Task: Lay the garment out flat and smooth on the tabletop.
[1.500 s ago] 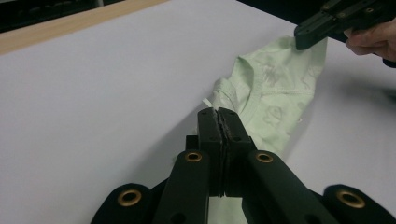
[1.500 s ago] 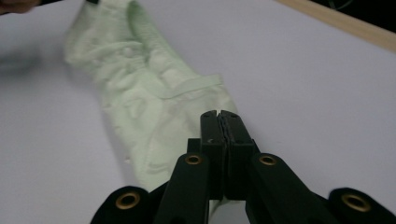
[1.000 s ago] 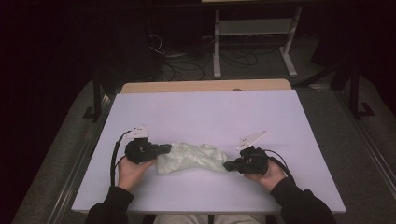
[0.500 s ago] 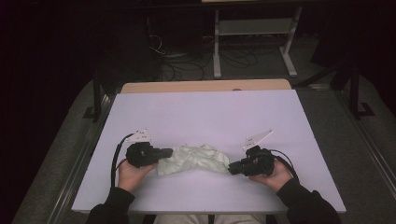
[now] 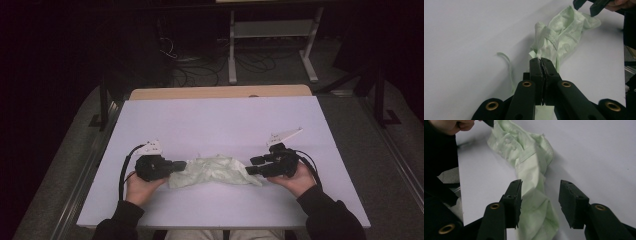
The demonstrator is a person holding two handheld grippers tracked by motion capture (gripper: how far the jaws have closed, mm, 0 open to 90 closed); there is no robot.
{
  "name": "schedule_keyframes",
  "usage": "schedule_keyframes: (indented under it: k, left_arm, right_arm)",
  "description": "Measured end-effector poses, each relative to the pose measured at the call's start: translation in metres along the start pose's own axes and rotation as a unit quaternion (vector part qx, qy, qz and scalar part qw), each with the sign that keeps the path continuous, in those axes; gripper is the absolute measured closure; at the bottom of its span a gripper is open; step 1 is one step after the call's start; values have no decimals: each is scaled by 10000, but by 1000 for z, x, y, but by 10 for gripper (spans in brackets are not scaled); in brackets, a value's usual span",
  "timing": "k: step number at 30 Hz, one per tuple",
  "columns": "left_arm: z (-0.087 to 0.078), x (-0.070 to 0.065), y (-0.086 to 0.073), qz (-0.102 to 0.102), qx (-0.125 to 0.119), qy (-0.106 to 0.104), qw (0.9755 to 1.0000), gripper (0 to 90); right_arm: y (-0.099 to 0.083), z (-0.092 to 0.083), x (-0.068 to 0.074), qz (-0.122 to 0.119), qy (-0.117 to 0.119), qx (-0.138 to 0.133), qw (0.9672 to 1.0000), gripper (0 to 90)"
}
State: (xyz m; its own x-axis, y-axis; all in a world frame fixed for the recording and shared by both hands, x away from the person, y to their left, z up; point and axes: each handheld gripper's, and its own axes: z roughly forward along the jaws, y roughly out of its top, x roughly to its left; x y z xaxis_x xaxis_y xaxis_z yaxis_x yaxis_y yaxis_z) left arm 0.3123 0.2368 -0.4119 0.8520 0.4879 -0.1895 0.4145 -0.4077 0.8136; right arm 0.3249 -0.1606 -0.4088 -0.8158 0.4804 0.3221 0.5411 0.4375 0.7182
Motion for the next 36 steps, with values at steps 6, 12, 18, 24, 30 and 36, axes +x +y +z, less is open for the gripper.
schedule_keyframes:
  k: [6, 12, 18, 24, 30, 36]
  left_arm:
    - [0, -1, 0, 29, 12, 12, 10000, 880]
    - [0, -1, 0, 39, 20, 24, 10000, 880]
    - [-2, 0, 0, 53, -16, 13, 10000, 852]
    - [-4, 2, 0, 30, -144, -89, 9999, 687]
    - [-9, 5, -2, 74, -273, -146, 9995, 601]
    - [-9, 5, -2, 223, -300, -260, 9990, 555]
  right_arm:
    - [8, 14, -3, 116, 276, 227, 9993, 481]
    - [11, 22, 3, 112, 315, 589, 9977, 691]
    - [10, 17, 8, -181, 48, 593, 9981, 878]
    - [8, 8, 9, -346, -11, 444, 9984, 880]
    - [7, 5, 11, -493, -35, 425, 9979, 880]
    - [5, 5, 16, -675, 38, 474, 9966, 879]
